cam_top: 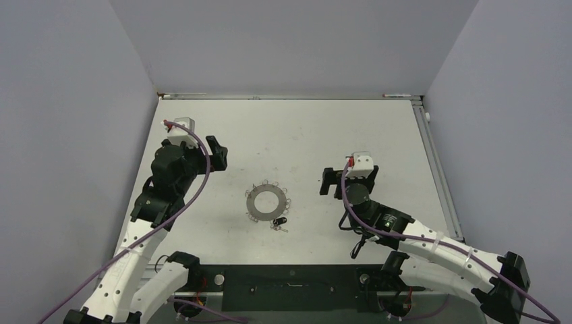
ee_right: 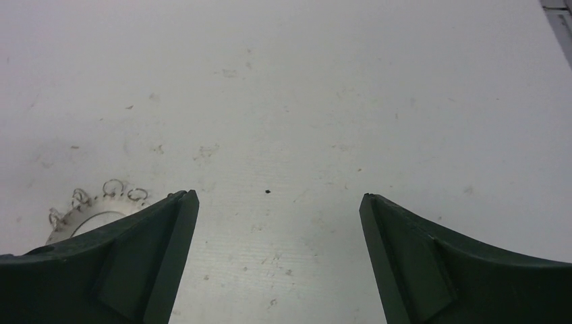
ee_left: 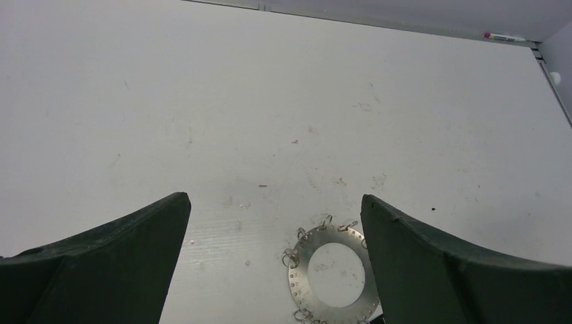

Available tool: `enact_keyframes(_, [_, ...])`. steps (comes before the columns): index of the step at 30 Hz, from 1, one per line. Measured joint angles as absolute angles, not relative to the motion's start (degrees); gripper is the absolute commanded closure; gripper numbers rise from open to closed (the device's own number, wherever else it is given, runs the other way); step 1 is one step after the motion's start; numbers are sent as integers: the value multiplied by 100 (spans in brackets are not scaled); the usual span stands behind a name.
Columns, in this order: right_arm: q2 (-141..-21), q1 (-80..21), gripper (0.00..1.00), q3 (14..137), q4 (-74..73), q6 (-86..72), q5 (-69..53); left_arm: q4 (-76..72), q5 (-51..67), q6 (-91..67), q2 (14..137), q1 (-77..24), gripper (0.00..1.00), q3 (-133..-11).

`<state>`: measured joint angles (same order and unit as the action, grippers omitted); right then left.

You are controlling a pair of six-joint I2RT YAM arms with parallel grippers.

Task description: Put the keys on the keyring

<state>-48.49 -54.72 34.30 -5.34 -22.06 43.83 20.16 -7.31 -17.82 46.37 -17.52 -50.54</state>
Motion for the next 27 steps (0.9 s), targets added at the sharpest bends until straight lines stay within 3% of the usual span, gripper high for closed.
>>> enact_keyframes(8, [-5553,-5472,4,3712,-353,-1990,3496,1992,-753,-1719,4668,-1752,4,-5015])
enact_keyframes(11, [-5719,-5472,0,3972,-346,-1900,3719,1992,-779,-1688,4659,-1752,4,-5013])
enact_keyframes(15, [-5852,-5336,6,4202,-213,-1697,4536,1990,-821,-1662,4633,-1752,4,-5009])
enact_keyframes(20, [-6180,-3957,6,4206,108,-1789,4954,1988,-880,-1625,4595,-1752,4,-4995])
enact_keyframes(27, [-7400,-1883,5,4047,878,-2034,4624,1986,-934,-1597,4565,-1774,4,-4974])
